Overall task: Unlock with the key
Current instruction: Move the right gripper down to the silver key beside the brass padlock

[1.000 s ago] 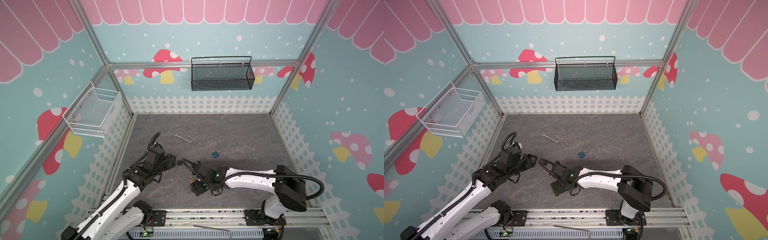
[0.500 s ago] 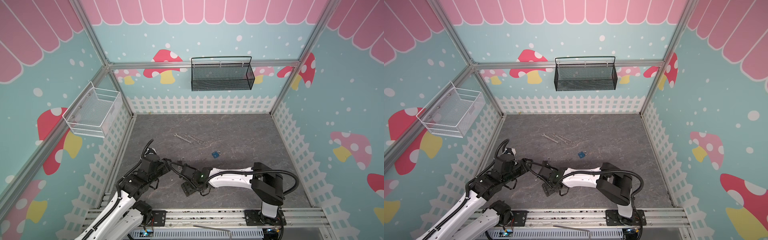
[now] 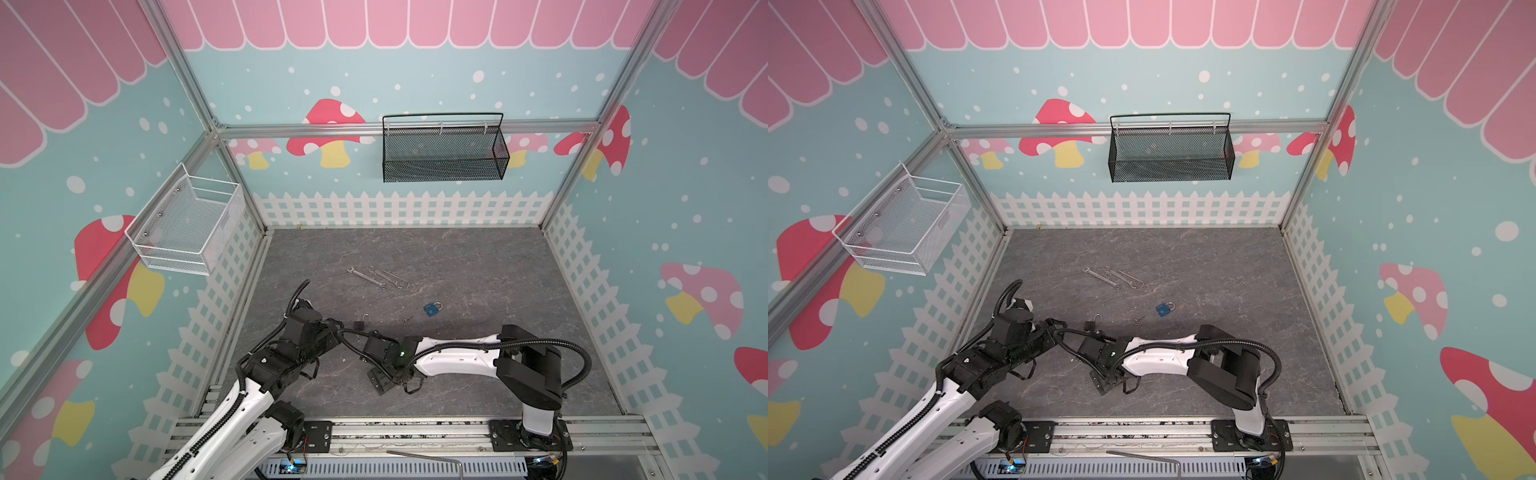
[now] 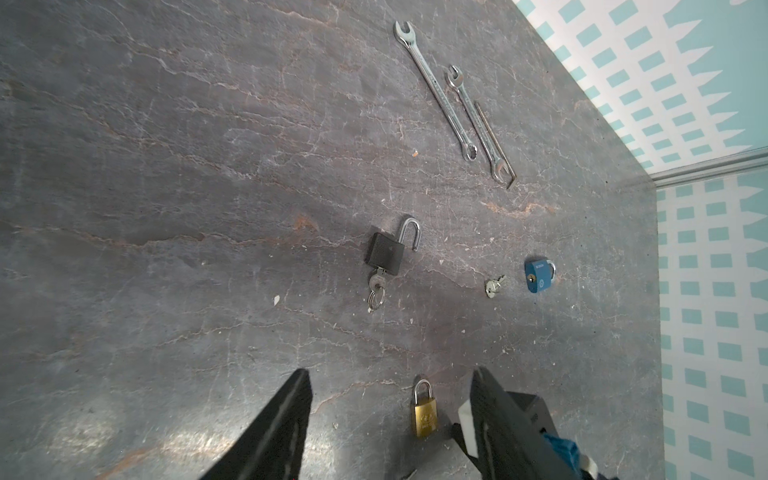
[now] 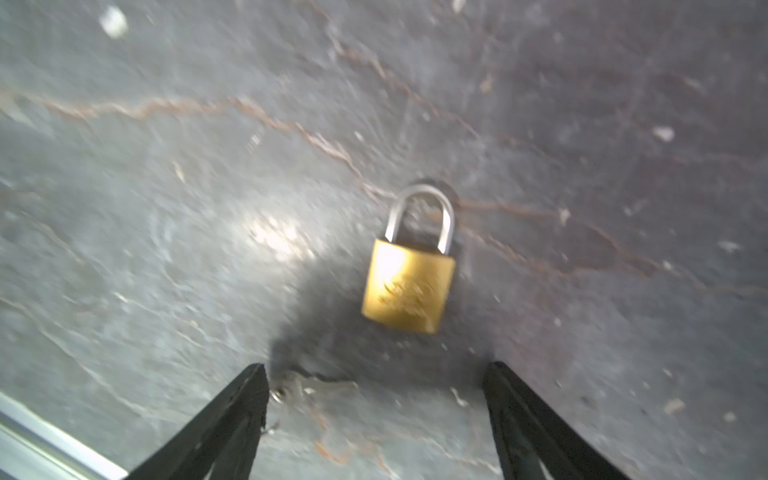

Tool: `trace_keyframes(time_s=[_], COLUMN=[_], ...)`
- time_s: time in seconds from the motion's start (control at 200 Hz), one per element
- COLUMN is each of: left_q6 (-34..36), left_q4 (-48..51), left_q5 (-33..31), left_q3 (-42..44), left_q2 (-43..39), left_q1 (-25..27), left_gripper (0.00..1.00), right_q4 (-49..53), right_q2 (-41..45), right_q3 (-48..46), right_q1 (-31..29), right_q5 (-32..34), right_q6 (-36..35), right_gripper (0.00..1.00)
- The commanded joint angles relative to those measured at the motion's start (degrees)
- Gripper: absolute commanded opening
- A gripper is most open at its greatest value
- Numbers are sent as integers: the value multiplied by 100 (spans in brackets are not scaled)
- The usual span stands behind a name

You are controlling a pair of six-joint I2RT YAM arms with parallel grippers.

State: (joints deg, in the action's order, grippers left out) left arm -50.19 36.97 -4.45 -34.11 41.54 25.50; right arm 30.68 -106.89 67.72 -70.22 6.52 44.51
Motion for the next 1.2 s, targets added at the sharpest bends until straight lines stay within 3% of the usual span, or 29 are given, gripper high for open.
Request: trace_keyframes(time_s=[0.0, 0.28, 0.6, 0.72, 0.86, 1.021, 1.196], left_q6=[-140, -378, -688, -851, -1095, -1258, -1291], left_q4=[-57, -97, -286, -360, -491, -607, -628], left_q5=[136, 406, 427, 406, 115, -52, -161], left_q3=[88, 36, 53, 59, 73, 128, 162], left_q2=[60, 204, 232, 275, 284, 372, 317], left_q1=[-45, -36, 106, 271, 734, 1026, 1072], left_gripper=[61, 61, 60, 60, 59, 59, 59], right_q4=[341, 339, -347, -384, -382, -654, -662], right_q2=[296, 1012, 1708, 1732, 1698, 1609, 1391], right_q3=[-326, -1070, -1323, -1506, -1573, -1701, -1701], right_q1=[23, 258, 207, 241, 245, 245, 245], right_q5=[66, 23, -659, -609, -880, -1252, -1197], right_q6=[-131, -433, -1050, -1354, -1158, -777, -647], right_gripper=[85, 85, 76, 70, 56, 50, 42])
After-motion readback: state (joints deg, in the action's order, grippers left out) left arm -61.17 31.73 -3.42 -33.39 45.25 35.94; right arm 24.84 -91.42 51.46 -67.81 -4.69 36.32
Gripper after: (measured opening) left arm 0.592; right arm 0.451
